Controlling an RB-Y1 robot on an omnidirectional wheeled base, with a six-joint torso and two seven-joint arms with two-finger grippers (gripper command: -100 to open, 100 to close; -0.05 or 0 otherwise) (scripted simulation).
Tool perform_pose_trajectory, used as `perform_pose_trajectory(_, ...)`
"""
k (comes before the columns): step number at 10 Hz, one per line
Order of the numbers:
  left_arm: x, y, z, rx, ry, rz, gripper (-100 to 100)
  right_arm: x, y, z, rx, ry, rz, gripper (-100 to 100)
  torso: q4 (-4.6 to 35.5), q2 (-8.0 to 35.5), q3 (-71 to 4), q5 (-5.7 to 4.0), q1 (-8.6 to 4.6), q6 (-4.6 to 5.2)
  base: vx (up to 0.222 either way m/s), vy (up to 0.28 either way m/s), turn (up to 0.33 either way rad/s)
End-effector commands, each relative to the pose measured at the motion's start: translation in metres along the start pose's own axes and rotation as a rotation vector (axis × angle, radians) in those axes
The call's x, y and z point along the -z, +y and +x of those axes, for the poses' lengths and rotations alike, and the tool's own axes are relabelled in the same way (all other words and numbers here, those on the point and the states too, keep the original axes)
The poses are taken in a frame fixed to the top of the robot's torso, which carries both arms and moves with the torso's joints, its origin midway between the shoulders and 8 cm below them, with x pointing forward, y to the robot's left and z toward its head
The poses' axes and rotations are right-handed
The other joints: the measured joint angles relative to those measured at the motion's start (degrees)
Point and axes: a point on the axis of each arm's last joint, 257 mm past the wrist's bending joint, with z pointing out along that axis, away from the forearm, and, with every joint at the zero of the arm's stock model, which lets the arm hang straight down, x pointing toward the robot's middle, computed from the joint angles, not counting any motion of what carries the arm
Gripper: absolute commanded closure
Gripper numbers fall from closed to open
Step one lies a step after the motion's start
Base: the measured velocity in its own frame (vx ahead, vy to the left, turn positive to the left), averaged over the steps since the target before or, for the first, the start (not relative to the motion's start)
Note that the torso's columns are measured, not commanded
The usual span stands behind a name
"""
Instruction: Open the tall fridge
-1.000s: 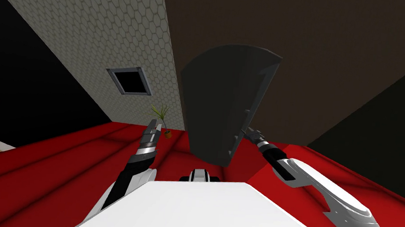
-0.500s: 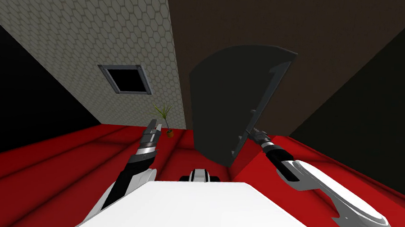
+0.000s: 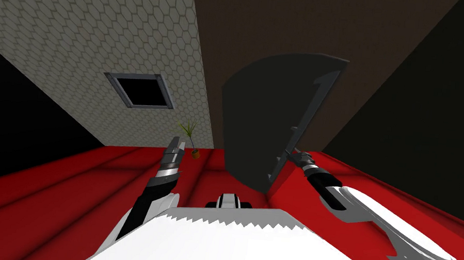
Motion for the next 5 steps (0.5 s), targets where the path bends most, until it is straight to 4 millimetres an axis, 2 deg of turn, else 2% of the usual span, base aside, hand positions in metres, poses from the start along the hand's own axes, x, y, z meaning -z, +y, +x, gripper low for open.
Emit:
perform_pose_trajectory(1,0.0,0.0,0.0,0.0,0.0,0.0,0,0.003,-0.015,0.009,0.008,0.03,0.048,100,0.0,0.1,0.1,0.02,0.05,0.01,-0.094,0.313,-0.154)
perform_pose_trajectory(5,0.0,0.0,0.0,0.0,0.0,0.0,0,0.008,-0.029,0.016,0.014,0.057,0.091,100,0.0,-0.1,-0.1,0.09,-0.04,0.08,-0.057,0.236,-0.089)
